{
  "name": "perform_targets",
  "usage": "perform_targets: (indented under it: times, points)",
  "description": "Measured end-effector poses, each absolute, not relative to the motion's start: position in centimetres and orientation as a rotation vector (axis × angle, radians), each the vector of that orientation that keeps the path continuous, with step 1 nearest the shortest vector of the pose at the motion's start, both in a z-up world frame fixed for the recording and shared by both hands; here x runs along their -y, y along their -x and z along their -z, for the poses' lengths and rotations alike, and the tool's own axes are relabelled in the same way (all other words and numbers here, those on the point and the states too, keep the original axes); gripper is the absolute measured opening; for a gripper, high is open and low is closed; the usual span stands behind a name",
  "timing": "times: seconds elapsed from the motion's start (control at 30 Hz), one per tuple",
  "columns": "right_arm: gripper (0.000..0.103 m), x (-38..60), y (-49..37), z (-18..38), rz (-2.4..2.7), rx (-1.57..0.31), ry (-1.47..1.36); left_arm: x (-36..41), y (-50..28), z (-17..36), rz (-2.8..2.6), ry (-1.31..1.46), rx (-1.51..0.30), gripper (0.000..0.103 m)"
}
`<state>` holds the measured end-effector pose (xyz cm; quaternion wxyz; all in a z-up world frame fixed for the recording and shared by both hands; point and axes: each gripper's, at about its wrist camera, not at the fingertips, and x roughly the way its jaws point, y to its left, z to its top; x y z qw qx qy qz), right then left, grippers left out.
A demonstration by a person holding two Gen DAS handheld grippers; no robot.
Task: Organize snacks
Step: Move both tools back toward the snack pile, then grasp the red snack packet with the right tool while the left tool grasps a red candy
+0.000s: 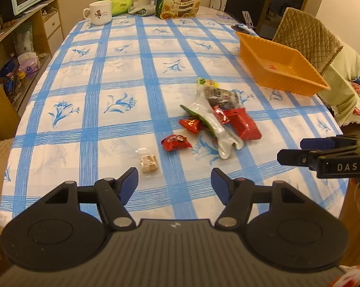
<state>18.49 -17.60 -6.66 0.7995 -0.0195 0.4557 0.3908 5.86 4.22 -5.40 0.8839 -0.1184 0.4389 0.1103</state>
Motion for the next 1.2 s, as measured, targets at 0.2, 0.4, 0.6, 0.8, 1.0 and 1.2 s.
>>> perform_targets:
  times: [0.2, 0.4, 0.6, 0.8, 1.0, 1.2]
  points:
    - [0.079, 16.1, -19.9, 7.2, -0.824, -0.941, 0.063, -5.4, -6.4, 5.6, -0.256, 0.238, -0.902, 0.061]
    - [0.067, 14.3, -21.5, 7.6, -0.83, -0.908, 0.088, -6.4, -7.1, 5.4, -0.285, 0.218, -0.885, 0.061]
    - [0.054, 12.2, -22.7, 8.5, -0.832, -0.906, 0.124, -7.1, -7.5, 5.6, -0.297, 0.217, -0.88, 0.061]
    - [0.046, 10.9, -23.5, 9.6, -0.827, -0.927, 0.155, -7.3, -7.8, 5.8, -0.299, 0.218, -0.884, 0.061]
    - [0.042, 10.2, -24.1, 10.6, -0.823, -0.957, 0.172, -7.5, -8.4, 6.3, -0.289, 0.203, -0.892, 0.061]
    - [0.028, 10.2, -24.2, 11.3, -0.825, -0.968, 0.19, -7.1, -9.2, 7.0, -0.255, 0.173, -0.912, 0.061]
